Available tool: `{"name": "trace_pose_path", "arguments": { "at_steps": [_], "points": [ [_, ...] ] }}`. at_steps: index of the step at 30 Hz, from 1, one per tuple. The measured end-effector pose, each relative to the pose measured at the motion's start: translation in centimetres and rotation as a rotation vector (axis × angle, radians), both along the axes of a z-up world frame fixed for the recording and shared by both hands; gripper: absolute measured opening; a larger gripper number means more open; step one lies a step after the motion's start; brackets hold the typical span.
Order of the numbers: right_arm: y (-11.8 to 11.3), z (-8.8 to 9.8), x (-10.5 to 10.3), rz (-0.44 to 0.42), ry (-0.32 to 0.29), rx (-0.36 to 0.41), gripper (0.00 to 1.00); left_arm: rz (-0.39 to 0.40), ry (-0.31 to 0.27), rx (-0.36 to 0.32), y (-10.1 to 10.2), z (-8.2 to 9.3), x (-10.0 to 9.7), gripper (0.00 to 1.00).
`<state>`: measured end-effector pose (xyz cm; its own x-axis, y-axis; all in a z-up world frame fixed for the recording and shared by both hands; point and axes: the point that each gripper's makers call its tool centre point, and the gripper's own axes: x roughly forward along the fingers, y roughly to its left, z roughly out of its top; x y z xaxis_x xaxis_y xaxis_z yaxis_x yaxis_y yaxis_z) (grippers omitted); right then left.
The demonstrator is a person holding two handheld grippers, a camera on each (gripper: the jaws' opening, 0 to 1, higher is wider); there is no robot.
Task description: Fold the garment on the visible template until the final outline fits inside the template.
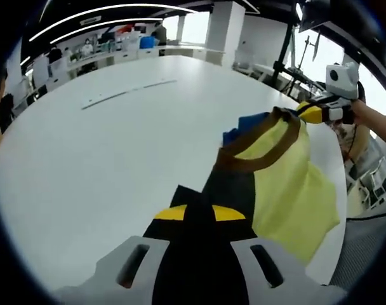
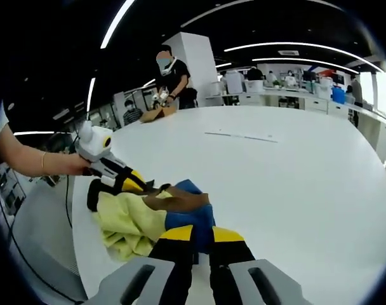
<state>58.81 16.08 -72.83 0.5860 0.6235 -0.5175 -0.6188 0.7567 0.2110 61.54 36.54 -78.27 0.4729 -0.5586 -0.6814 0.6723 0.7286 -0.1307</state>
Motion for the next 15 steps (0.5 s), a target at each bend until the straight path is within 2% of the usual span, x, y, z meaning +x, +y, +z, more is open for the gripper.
{"name": "trace_pose_path", "arguments": {
  "at_steps": [4,11,15],
  "points": [
    [0.06,0.07,0.1,-0.002,-0.005,-0.001,0.0,-0.019,-0.016,0.047,-0.15,0.01,-0.12,0.09],
    [0.0,0.04,0.03,-0.004,-0.007,-0.008,0.0,-0.022,-0.017,0.078,-0.22,-0.01,-0.14,0.06],
    [-0.06,-0.03,-0.05,-0.006,-0.006,-0.012,0.0,-0.046,-0.028,0.095,-0.62,0.04,-0.5,0.01]
  ]
}}
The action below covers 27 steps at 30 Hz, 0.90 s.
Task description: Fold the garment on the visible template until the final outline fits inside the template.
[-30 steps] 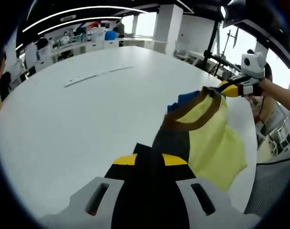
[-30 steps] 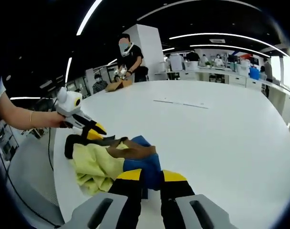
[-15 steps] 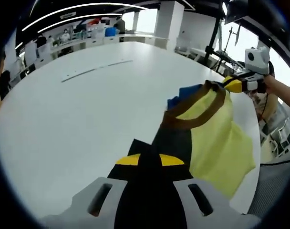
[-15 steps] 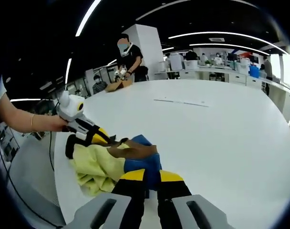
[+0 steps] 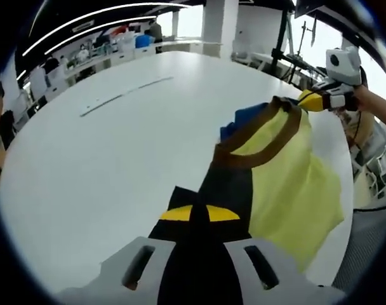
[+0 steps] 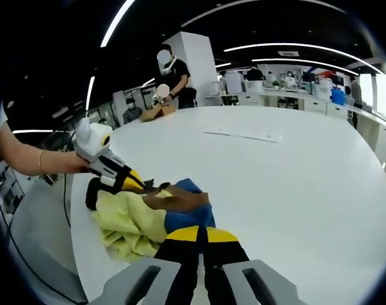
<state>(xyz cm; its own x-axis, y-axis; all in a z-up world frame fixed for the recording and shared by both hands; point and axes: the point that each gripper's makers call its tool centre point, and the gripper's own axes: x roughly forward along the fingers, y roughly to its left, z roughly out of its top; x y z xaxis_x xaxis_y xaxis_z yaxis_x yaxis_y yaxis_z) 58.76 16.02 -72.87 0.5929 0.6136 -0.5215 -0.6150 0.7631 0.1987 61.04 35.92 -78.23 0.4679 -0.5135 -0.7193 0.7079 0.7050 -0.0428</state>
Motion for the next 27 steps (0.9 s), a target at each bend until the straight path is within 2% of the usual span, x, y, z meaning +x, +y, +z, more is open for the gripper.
{"name": "trace_pose_path", "arguments": {
  "at_steps": [2,11,14,18,27],
  "points": [
    [0.0,0.0,-0.1,0.0,0.0,-0.001,0.0,-0.019,-0.018,0.025,-0.1,0.0,0.0,0.01],
    [0.0,0.2,-0.1,0.007,-0.016,-0.005,0.0,-0.01,-0.03,0.034,0.0,0.1,0.0,0.0],
    [0.0,0.5,-0.1,0.009,-0.026,-0.002,0.0,-0.005,-0.103,0.054,0.2,1.4,0.4,0.0],
    [-0.1,0.9,-0.1,0.009,-0.036,0.003,0.0,0.012,-0.138,0.013,0.1,3.2,0.3,0.0],
    [0.5,3.1,0.5,0.001,-0.071,0.05,0.0,0.132,-0.187,-0.124,1.6,7.3,1.0,0.0]
  ]
}}
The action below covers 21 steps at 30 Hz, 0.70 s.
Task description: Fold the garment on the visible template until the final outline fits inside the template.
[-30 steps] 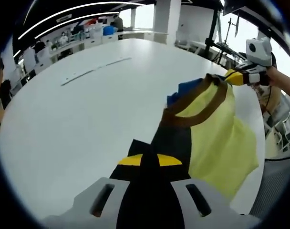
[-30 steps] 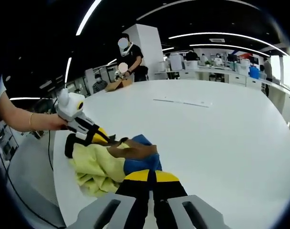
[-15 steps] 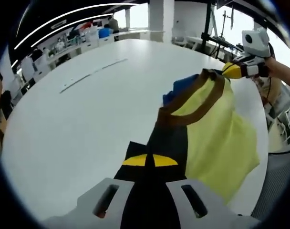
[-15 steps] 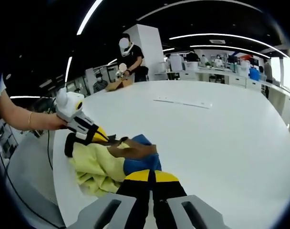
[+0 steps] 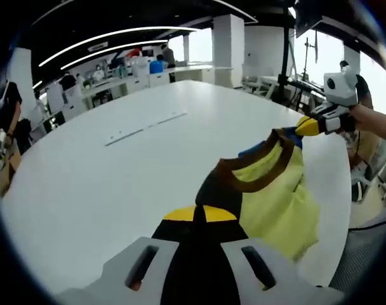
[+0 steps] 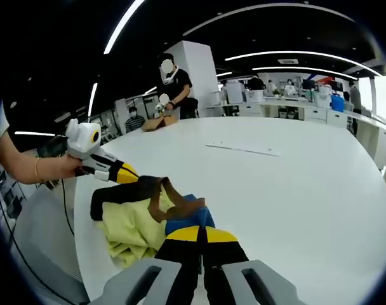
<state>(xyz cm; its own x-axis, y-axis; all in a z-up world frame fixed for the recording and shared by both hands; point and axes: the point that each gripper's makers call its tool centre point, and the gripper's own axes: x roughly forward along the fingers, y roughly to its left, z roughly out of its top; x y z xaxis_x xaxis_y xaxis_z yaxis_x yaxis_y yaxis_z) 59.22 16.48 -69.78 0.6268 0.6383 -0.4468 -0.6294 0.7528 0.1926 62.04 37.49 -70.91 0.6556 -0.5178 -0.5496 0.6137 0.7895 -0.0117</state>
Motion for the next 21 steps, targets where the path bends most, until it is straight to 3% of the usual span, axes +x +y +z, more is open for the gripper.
{"name": "trace_pose_path", "arguments": {
  "at_steps": [10,14,17,21],
  "points": [
    [1.6,4.6,2.7,-0.011,-0.105,0.066,0.0,0.087,-0.121,-0.063,2.0,5.6,1.4,0.0],
    [2.1,5.3,4.5,-0.029,-0.109,0.059,0.0,0.097,-0.168,-0.105,2.2,7.4,2.3,0.0],
    [2.3,5.8,5.8,-0.056,-0.111,0.079,0.0,0.118,-0.172,-0.107,2.6,7.7,3.1,0.0],
    [2.2,5.5,7.6,-0.135,-0.062,0.133,0.0,0.145,-0.19,-0.135,2.8,8.4,4.3,0.0]
  ]
}}
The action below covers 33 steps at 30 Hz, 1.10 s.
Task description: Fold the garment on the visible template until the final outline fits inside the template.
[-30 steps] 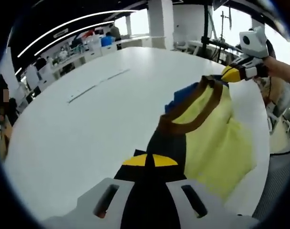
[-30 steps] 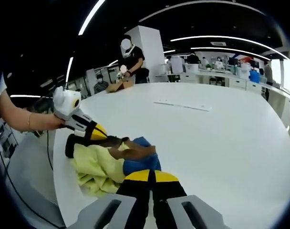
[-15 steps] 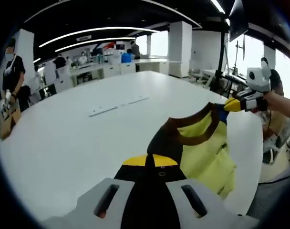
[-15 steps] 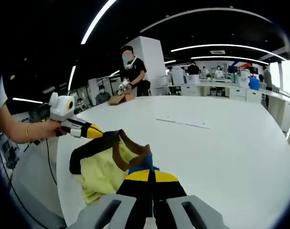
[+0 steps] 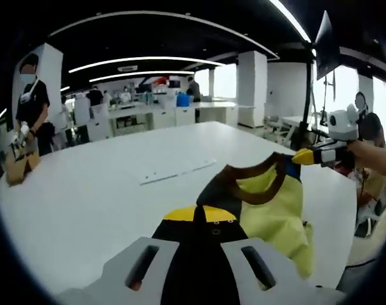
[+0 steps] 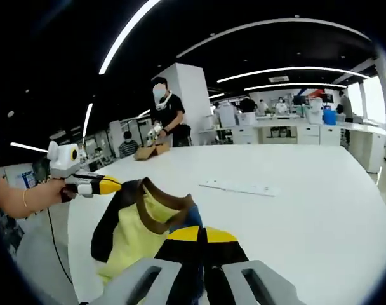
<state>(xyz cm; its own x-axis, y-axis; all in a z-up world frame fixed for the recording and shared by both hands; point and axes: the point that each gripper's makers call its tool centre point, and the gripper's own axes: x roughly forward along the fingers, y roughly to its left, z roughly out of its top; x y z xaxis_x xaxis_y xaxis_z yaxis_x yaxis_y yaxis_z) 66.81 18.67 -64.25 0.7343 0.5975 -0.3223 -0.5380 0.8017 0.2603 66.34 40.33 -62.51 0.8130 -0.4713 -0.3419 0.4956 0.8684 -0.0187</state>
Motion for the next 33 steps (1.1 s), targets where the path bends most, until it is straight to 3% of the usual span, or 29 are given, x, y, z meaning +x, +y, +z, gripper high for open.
{"name": "trace_pose_path", "arguments": {
  "at_steps": [3,9,13,17,20,23,33],
  "points": [
    [0.0,0.0,1.3,-0.036,0.008,0.043,0.0,0.024,-0.025,0.02,0.2,0.4,1.3,0.0],
    [0.1,-0.2,3.6,-0.088,-0.026,0.001,0.0,0.056,-0.065,0.037,0.0,0.4,3.6,0.0],
    [-0.2,-0.6,5.2,-0.121,-0.056,-0.046,0.0,0.071,-0.082,0.09,-0.1,-0.5,5.1,0.0],
    [-0.1,-1.5,6.9,-0.141,-0.072,-0.094,0.0,0.086,-0.069,0.084,-0.1,-1.5,6.5,0.0],
    [0.0,-2.3,7.9,-0.15,-0.065,-0.121,0.0,0.114,-0.005,-0.043,-0.4,-2.5,7.3,0.0],
    [-0.1,-3.4,9.0,-0.17,-0.063,-0.148,0.0,0.12,-0.012,0.019,0.1,-3.5,8.2,0.0],
    [0.3,-7.8,11.2,-0.198,0.031,-0.179,0.0,0.152,0.084,0.014,0.6,-8.0,10.4,0.0]
  ]
}}
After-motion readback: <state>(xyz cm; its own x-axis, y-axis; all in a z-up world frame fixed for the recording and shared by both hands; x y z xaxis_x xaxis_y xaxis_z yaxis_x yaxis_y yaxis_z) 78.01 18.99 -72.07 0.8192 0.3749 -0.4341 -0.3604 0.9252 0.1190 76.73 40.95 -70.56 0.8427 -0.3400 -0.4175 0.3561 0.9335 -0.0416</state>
